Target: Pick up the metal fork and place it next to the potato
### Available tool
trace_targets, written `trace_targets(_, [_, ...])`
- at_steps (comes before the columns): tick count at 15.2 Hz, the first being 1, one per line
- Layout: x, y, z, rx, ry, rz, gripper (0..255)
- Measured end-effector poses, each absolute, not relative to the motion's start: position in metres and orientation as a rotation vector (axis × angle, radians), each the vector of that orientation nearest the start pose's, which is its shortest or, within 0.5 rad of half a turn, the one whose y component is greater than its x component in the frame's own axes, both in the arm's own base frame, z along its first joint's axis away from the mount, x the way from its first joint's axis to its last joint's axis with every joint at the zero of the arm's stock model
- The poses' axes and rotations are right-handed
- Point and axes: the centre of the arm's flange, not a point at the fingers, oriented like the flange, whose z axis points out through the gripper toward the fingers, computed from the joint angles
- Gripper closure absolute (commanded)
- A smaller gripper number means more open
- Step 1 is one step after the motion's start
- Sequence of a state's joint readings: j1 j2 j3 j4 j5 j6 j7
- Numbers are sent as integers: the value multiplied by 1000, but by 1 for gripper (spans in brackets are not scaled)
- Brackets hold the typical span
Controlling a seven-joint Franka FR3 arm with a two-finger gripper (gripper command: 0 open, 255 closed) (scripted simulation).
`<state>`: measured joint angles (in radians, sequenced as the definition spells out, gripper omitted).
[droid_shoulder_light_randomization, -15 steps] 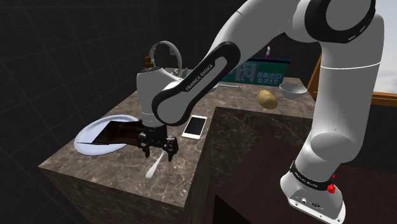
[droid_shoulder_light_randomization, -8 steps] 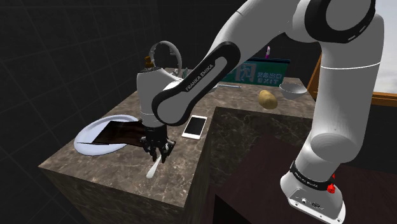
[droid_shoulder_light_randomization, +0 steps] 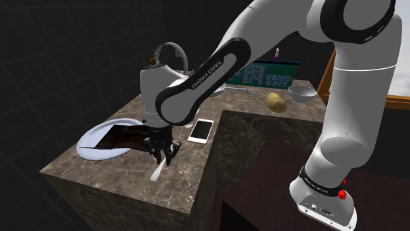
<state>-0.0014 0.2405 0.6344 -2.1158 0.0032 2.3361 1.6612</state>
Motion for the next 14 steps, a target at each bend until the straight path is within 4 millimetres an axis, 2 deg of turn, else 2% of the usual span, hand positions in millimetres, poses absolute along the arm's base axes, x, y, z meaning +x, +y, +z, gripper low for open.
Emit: trace_targets(14, [466, 333, 397, -2645, 1525, 184, 255])
